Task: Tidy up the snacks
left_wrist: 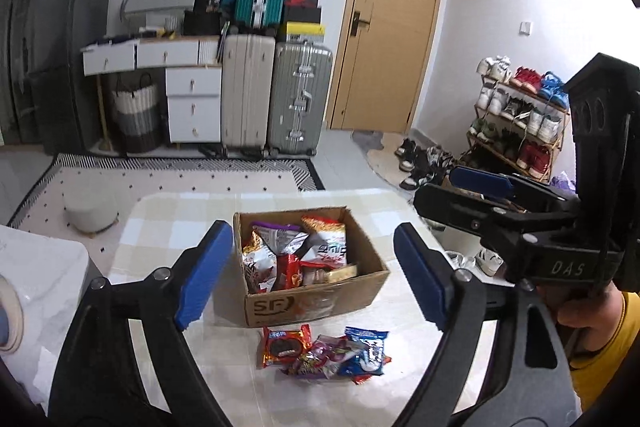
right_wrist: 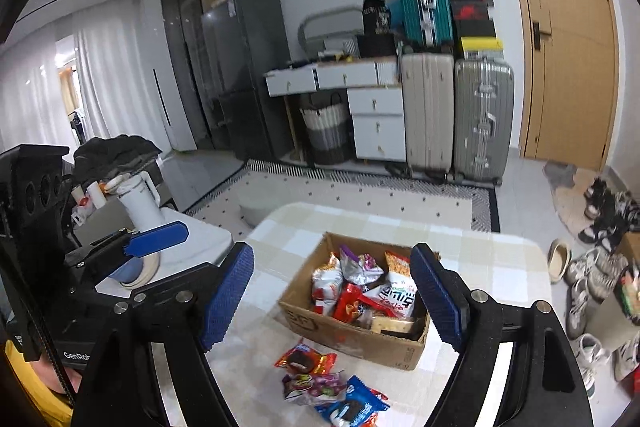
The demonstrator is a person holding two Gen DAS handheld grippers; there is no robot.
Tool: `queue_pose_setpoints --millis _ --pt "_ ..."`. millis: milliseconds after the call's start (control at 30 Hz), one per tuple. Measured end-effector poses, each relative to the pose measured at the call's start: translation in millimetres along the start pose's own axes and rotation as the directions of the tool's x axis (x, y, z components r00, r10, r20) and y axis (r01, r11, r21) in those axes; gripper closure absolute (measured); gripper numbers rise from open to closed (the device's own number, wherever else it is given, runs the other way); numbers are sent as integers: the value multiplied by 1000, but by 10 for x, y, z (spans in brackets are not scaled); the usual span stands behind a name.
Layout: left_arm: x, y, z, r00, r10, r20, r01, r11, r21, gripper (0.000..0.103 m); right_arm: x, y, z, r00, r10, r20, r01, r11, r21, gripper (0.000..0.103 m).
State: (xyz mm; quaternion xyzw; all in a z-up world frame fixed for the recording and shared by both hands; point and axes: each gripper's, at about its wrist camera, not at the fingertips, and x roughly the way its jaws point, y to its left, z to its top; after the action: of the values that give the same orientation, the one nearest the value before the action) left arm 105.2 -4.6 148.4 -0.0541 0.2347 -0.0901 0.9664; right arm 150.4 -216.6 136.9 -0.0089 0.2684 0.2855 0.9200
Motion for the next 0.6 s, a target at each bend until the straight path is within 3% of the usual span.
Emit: queue_pose_setpoints --millis 133,167,333,600 --pt "-648 -160 -20 996 6 90 -6 1000 7 9 -420 164 -7 998 14 69 -13 1000 -6 15" --pt "-783 -181 -12 994 7 112 -8 1000 7 0 -553 195 -21 996 19 91 -19 1000 -8 14" --pt "-1535 -271 -121 971 0 239 -1 1000 2 1 -1111 435 -176 981 32 192 -27 999 -27 9" --pt "-2329 -198 -607 952 34 305 -16 998 -62 1 -1771 760 -698 947 20 321 -8 999 -37 1"
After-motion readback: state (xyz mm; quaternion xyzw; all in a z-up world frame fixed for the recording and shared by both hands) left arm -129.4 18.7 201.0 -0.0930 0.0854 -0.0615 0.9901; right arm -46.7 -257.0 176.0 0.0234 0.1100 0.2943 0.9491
